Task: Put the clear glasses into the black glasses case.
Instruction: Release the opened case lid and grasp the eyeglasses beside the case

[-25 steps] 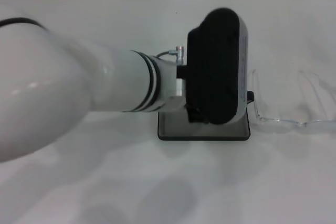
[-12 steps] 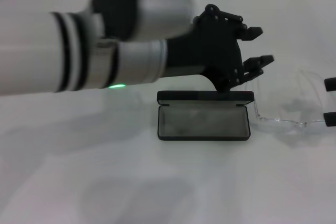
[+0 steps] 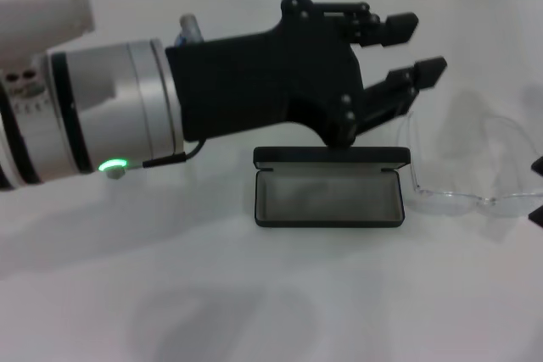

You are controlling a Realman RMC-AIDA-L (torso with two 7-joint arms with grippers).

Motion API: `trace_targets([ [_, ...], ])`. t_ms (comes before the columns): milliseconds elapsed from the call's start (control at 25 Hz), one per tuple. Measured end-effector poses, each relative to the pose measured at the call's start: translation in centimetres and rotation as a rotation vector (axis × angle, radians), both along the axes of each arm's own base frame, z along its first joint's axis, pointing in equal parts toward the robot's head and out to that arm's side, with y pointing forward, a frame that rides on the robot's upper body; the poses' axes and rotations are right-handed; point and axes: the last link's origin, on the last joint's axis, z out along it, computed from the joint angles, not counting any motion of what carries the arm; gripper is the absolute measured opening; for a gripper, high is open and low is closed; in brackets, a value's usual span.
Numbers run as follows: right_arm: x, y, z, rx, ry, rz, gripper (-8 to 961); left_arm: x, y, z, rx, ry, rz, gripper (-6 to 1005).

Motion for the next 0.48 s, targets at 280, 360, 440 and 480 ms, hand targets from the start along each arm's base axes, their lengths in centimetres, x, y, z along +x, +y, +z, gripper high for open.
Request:
trace_targets([
  [280, -2.3, 0.3, -4.7, -0.067, -0.147, 0.105, 822, -1.7, -0.2, 0.3, -0.062, -0.063, 0.021, 381],
  [360, -2.7, 0.5, -5.2, -0.064, -0.168, 0.128, 818, -2.1, -0.2, 0.3, -0.073, -0.071, 0.032, 381],
  [440, -3.0, 0.7, -5.4, -0.055, -0.181, 0.143, 814, -2.5, -0.1, 0.4, -0.081, -0.079, 0.040, 381],
  [480, -3.1, 0.8, -5.4, -0.050, -0.182, 0.148, 812, -2.7, -0.1, 0.4, -0.081, -0.082, 0.042, 381],
])
